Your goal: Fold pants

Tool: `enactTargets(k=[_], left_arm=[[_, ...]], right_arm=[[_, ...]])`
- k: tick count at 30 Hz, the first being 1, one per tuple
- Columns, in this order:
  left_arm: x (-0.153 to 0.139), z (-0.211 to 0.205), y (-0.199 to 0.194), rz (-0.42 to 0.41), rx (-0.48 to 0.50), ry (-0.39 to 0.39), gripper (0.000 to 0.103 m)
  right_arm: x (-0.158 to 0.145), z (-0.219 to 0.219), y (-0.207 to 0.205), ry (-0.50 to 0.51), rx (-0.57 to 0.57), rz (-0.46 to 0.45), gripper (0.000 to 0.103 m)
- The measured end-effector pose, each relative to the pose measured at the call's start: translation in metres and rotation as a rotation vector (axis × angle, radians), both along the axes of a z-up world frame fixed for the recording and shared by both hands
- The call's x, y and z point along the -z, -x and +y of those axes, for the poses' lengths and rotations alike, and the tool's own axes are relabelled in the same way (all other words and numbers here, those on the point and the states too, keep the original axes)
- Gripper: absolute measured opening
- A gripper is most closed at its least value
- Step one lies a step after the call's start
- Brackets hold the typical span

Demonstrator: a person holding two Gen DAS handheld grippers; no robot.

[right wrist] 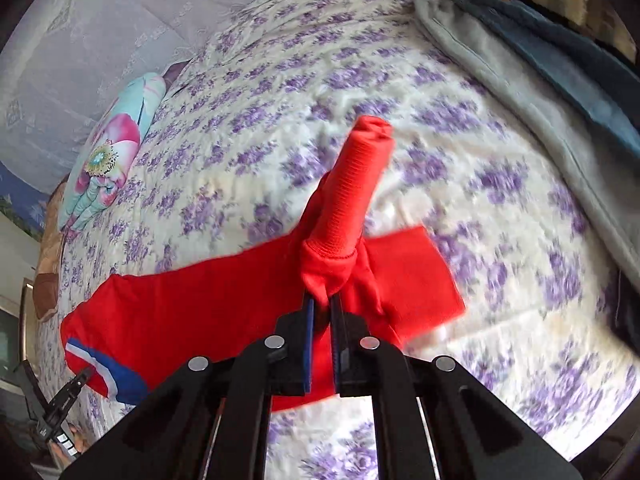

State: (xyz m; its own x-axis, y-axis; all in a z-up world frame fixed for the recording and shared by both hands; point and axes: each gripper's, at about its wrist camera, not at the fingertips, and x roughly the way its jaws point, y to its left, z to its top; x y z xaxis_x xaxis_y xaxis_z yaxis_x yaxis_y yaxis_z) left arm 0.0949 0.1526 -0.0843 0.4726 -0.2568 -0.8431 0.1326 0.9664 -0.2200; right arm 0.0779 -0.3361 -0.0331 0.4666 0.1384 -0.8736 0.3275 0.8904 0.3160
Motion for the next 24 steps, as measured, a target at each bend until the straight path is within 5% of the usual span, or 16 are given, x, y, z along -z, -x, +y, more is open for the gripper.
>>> enactTargets(k=[4, 8, 11, 13, 15, 18, 24], left_arm=[[-0.023, -0.036, 0.004, -0.023, 0.095, 0.035, 0.000], [-0.021, -0.082, -0.007, -0.008, 0.136, 0.025, 0.000], [0.011, -0.104, -0.022, 0.054, 0.114, -0.045, 0.000], [0.036, -0.107, -0.025, 0.126, 0.093, -0.066, 0.000], [0.041, -0.104, -0.018, 0.093, 0.089, -0.054, 0.000], [0.043, -0.101, -0.005, 0.049, 0.111, -0.059, 0.000], [0.047, -0.092, -0.001, 0.015, 0.119, 0.002, 0.000]], right_arm=[[0.065, -0.022, 0.019, -0.136, 0.074, -0.030, 0.004], [0.061, -0.013, 0.023, -0.094, 0.042, -0.085, 0.008], [0.051, -0.002, 0.024, -0.019, -0.014, -0.065, 0.015], [0.036, 0.006, 0.033, 0.028, -0.054, -0.059, 0.038], [0.016, 0.021, 0.041, 0.111, -0.116, -0.080, 0.050], [-0.016, 0.050, 0.044, 0.214, -0.221, -0.135, 0.054], [-0.045, 0.159, -0.030, 0.071, -0.614, -0.192, 0.059]])
